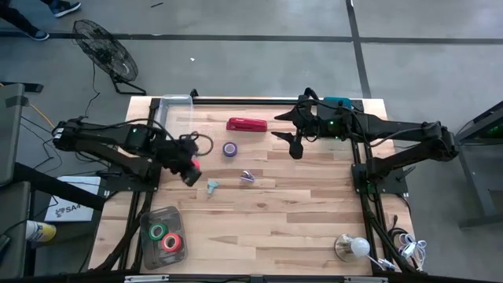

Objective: Pick and place Stapler, Stapler remover, tape
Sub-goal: Put the red tape into the black bin

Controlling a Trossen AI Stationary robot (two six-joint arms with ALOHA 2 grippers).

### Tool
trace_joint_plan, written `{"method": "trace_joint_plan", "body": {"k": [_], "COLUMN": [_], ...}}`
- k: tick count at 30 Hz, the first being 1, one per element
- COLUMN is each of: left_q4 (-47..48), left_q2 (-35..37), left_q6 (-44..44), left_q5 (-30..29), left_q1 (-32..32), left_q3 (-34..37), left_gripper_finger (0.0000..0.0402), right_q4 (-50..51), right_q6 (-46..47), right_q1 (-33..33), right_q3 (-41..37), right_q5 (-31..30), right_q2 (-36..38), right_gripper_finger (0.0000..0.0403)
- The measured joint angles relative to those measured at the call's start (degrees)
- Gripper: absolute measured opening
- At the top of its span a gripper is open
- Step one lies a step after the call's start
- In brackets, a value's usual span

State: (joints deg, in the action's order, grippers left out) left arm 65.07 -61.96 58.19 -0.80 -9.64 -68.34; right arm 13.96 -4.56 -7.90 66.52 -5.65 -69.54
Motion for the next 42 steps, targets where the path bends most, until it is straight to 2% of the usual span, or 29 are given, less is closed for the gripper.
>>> {"method": "trace_joint_plan", "body": {"k": [7,11,22,31,42], "left_q4": [8.84,10.96,11.05,10.82,-8.64], "left_q2": [-0.48,-0.97,-6.28,-13.23,-13.81], "left_q6": [5.2,11.68,33.44,48.44,65.27], "left_q5": [3.88,4.35,2.39,1.29,1.42], "left_q1": [-8.34,-14.66,-32.49,-42.1,-49.1], "left_q3": [0.0,0.04,0.04,0.07,11.24], "left_gripper_finger": [0.0039,0.0039,0.0039,0.0039,0.0039], "right_q4": [0.45,0.49,0.52,0.46,-0.03], "right_q6": [0.02,0.04,0.26,0.71,3.07], "right_q1": [0.0,0.0,0.0,0.0,0.07], "right_q3": [0.0,0.0,0.0,0.0,0.02], "right_q5": [0.0,0.0,0.02,0.85,0.9], "right_q2": [0.0,0.0,0.0,-0.02,-0.02], "right_gripper_finger": [0.0227,0.0227,0.0227,0.0227,0.0227]}}
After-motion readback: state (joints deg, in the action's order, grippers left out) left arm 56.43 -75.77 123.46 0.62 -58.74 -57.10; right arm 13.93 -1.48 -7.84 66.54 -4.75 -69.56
